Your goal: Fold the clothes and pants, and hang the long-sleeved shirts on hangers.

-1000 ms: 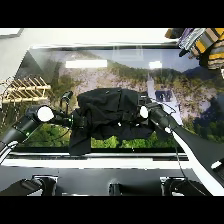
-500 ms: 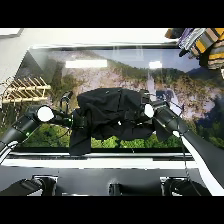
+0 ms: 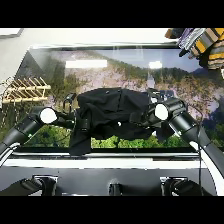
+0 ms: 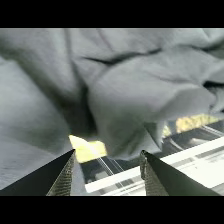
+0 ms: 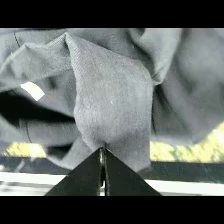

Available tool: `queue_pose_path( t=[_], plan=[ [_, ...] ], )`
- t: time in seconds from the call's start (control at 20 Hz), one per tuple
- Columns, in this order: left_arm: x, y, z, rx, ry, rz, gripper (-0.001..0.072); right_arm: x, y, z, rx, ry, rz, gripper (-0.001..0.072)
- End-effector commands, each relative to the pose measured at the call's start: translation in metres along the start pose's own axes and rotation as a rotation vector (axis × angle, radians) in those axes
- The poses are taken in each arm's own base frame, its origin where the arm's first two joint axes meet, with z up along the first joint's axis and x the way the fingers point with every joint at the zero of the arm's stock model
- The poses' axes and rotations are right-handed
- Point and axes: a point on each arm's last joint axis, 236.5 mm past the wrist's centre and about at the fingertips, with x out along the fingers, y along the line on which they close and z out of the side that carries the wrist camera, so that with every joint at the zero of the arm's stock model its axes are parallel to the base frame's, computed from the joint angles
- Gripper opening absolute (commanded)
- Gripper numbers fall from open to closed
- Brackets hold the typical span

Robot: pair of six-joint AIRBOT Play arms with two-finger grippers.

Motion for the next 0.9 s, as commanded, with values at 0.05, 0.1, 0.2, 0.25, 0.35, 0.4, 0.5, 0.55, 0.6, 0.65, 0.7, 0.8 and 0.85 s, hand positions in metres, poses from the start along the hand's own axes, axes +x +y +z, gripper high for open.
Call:
queue_pose_path(
  t=[0.05,0.1,0.2,0.25,0.35,0.4,0.5,0.55,0.6,0.65,0.7,0.8,0.85],
  plan=[
    [0.017,-0.019,-0.012,0.045,0.018,0.005,0.0477,-0.006,-0.009,-0.016,0.009,0.056,-0.033,0.0029],
    [0.024,-0.017,-0.013,0.051,0.022,0.029,0.048,-0.006,-0.008,-0.017,0.01,0.06,-0.031,0.0029],
    [0.039,-0.012,-0.015,0.027,0.039,0.062,0.0626,-0.007,-0.004,-0.02,0.017,0.073,-0.016,0.0029],
    [0.045,-0.01,-0.015,0.021,0.043,0.067,0.0624,-0.007,-0.001,-0.022,0.022,0.081,-0.003,0.0029],
    [0.056,-0.007,-0.009,-0.01,0.029,0.07,0.061,-0.007,0.0,-0.024,0.025,0.091,0.004,0.0029],
    [0.06,-0.007,-0.004,-0.02,0.016,0.068,0.0522,-0.007,-0.002,-0.026,0.024,0.097,-0.004,0.0029],
    [0.066,-0.006,-0.001,-0.024,0.007,0.066,0.0025,-0.007,-0.008,-0.026,0.017,0.099,-0.03,0.003],
    [0.067,-0.007,0.002,-0.026,-0.005,0.061,0.002,-0.006,-0.01,-0.026,0.015,0.099,-0.04,0.003],
    [0.067,-0.008,0.003,-0.028,-0.012,0.056,0.002,-0.006,-0.011,-0.026,0.014,0.098,-0.043,0.0037],
    [0.067,-0.008,0.004,-0.027,-0.015,0.055,0.002,-0.006,-0.01,-0.024,0.018,0.092,-0.039,0.0143],
    [0.067,-0.008,0.004,-0.027,-0.016,0.055,0.002,-0.006,-0.009,-0.022,0.039,0.082,-0.035,0.0337],
    [0.067,-0.008,0.004,-0.027,-0.016,0.055,0.002,-0.006,-0.002,-0.012,0.049,0.038,-0.007,0.0414],
    [0.067,-0.008,0.004,-0.027,-0.016,0.055,0.002,-0.005,0.001,-0.006,0.059,0.014,0.007,0.0455]
  ],
)
